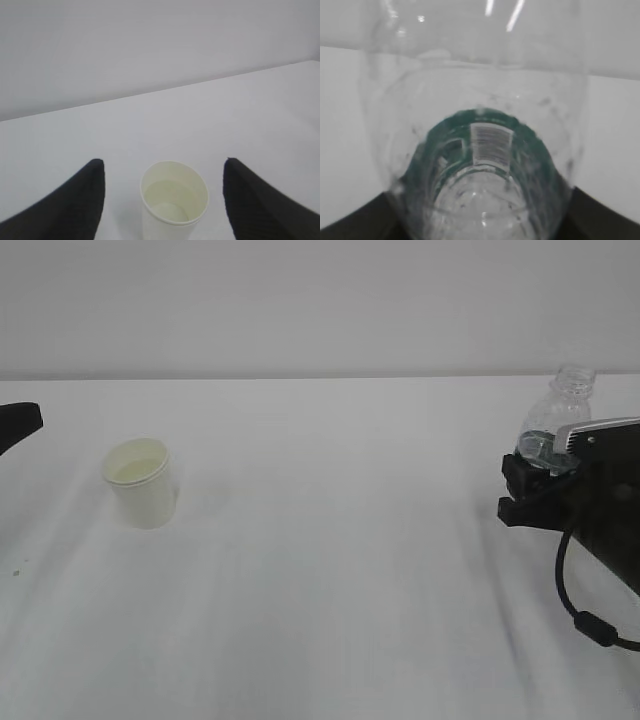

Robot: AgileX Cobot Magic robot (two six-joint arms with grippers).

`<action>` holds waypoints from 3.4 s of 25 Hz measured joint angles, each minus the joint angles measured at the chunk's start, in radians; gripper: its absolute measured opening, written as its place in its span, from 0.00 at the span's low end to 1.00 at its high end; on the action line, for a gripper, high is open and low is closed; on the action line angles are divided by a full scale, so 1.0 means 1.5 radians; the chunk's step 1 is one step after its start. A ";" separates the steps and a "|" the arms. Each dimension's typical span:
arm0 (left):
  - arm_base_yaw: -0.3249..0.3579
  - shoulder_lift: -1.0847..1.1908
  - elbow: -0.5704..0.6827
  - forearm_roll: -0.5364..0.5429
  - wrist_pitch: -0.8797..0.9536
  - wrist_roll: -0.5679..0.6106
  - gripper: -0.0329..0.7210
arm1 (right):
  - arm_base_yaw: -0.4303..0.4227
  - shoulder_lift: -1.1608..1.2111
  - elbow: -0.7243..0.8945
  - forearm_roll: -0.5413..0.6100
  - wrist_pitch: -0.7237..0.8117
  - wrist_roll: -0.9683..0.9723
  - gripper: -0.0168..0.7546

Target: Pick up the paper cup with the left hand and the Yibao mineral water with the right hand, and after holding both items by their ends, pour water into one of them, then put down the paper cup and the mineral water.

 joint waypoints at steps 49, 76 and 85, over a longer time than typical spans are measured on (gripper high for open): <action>0.000 0.000 0.000 0.000 -0.017 0.000 0.74 | 0.000 0.120 -0.080 0.026 0.000 0.007 0.57; 0.000 0.000 0.000 0.000 -0.024 0.000 0.70 | 0.000 0.120 -0.079 0.025 -0.010 0.017 0.88; 0.000 0.000 0.000 0.000 -0.024 0.000 0.70 | 0.000 0.120 -0.052 0.025 -0.011 0.017 0.88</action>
